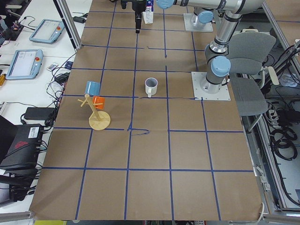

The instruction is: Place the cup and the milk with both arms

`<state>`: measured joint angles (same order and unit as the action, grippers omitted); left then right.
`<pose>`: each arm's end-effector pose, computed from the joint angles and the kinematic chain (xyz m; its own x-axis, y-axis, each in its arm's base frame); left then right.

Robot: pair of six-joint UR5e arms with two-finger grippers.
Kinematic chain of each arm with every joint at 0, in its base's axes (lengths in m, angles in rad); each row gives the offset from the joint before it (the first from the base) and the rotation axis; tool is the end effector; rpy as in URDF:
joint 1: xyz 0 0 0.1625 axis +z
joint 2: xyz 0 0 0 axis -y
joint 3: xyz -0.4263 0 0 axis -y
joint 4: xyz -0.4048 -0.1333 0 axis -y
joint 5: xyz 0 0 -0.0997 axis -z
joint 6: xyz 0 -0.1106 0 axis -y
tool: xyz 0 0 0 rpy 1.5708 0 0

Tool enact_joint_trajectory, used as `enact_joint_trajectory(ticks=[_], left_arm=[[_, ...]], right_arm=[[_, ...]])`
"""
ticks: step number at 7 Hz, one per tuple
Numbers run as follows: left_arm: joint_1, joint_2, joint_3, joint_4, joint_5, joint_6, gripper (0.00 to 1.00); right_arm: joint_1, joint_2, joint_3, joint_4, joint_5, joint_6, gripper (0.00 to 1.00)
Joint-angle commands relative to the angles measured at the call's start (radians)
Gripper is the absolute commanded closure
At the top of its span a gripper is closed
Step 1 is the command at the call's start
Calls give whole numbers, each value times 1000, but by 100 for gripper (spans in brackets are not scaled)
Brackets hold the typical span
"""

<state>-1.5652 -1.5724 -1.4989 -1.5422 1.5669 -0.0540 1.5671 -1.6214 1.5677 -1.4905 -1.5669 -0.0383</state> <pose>-0.1308 -0.5154 0.5170 -0.9982 -0.0589 0.0092 -0.0595 0.9934 -0.0984 0.1320 -0.4799 0.4968 -0.9994 -0.0345 -0.0049 -0.0346 0.9991 0.0264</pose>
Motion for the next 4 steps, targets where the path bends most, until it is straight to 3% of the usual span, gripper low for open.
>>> enact_joint_trajectory(ticks=[1,4], left_arm=[[1,2,2,-3,2,3,0],[1,3,3,-3,4,3,0]], right_arm=[[1,0,0,1,-1,0,0],[1,0,0,-1,-7,0,0]])
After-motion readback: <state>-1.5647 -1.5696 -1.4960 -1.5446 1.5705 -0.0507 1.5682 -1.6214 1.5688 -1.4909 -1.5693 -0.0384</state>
